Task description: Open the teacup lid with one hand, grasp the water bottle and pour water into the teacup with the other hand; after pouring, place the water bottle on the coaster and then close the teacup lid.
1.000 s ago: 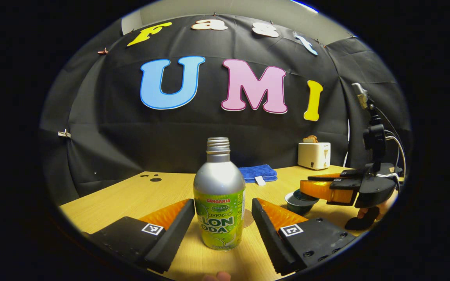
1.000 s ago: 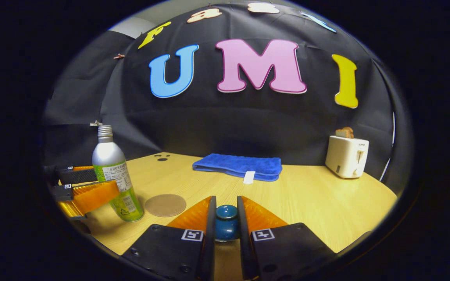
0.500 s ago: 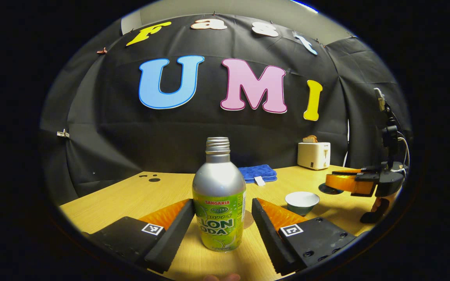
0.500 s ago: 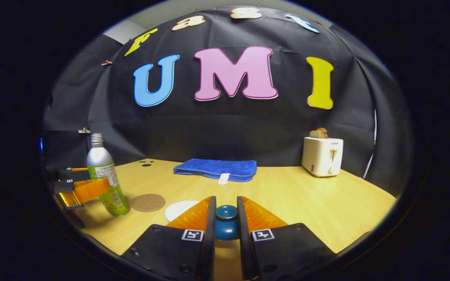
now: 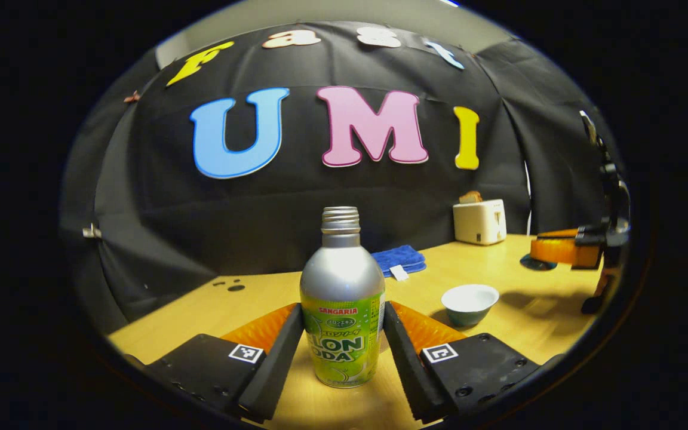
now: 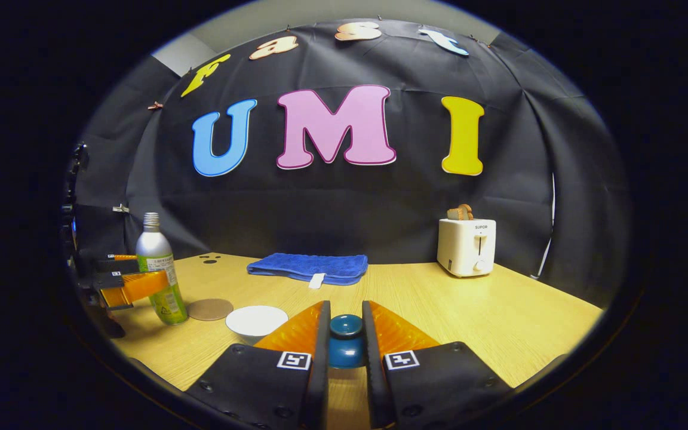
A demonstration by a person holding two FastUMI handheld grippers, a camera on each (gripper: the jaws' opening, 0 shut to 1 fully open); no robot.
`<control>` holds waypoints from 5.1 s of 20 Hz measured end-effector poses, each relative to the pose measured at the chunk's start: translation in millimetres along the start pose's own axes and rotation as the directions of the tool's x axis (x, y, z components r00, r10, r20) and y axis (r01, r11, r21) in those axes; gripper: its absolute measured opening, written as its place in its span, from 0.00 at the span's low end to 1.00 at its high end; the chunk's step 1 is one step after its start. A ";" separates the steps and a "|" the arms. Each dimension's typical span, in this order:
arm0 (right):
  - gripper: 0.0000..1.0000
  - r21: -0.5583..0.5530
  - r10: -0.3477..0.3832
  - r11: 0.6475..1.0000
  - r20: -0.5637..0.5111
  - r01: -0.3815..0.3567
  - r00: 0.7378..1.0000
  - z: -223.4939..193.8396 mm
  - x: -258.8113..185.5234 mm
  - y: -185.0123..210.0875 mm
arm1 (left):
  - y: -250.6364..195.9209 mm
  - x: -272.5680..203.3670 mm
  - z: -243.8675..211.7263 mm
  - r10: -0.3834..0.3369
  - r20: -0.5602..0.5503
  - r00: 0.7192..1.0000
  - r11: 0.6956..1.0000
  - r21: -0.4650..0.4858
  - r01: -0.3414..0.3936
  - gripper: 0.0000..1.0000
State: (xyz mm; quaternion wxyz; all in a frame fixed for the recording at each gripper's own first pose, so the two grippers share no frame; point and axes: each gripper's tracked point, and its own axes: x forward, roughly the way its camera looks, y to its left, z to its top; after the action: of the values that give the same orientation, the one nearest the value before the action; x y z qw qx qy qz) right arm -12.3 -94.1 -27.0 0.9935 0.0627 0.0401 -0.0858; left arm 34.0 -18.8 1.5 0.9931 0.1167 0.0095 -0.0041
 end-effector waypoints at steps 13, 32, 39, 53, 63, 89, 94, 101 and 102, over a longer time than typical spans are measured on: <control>0.30 0.000 0.017 1.000 0.002 -0.017 1.000 0.1 -4.2 -3.4 | -36.0 24.2 17.3 -0.015 -0.063 0.998 0.696 0.716 0.056 0.80; 0.30 -0.001 -0.002 1.000 0.005 0.002 1.000 0.5 -4.5 -12.2 | -54.1 35.4 27.2 -0.011 -0.046 0.999 0.091 0.995 0.047 0.80; 0.30 -0.001 -0.001 1.000 0.005 0.001 1.000 0.5 -3.9 -12.4 | -49.9 41.9 29.6 -0.014 -0.069 0.998 -0.034 0.997 0.068 0.81; 0.30 0.000 0.005 1.000 0.006 -0.005 1.000 0.1 -3.0 -11.9 | -39.3 45.9 39.1 0.003 -0.054 0.999 -0.213 0.976 0.054 0.82; 0.30 0.000 0.006 1.000 0.006 -0.006 1.000 -0.3 -2.8 -12.1 | -42.5 49.1 63.7 -0.031 -0.011 0.999 -0.361 0.933 -0.001 0.82; 0.30 0.000 0.017 1.000 0.004 -0.017 1.000 0.0 -2.7 -11.5 | -74.3 57.0 74.9 -0.100 -0.070 0.993 -0.548 0.837 0.004 0.81; 0.30 0.000 0.017 1.000 0.004 -0.017 1.000 0.0 -2.8 -11.3 | -69.8 44.9 31.4 -0.092 -0.199 0.976 -0.063 0.979 0.194 0.82; 0.30 -0.001 0.016 1.000 0.004 -0.016 1.000 0.2 -2.5 -11.1 | -86.4 38.1 1.8 -0.164 -0.085 0.983 0.701 0.691 0.177 0.80; 0.30 -0.001 0.016 1.000 0.004 -0.016 1.000 0.3 -2.6 -11.2 | -86.9 44.3 2.8 -0.181 -0.068 0.981 0.779 0.599 0.186 0.80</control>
State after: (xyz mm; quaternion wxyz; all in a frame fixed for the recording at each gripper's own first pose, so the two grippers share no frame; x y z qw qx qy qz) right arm -16.7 -104.7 -27.8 0.9943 0.0626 0.0378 -0.0777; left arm 77.4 -104.3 -16.8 0.8990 0.4250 0.0223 -0.1030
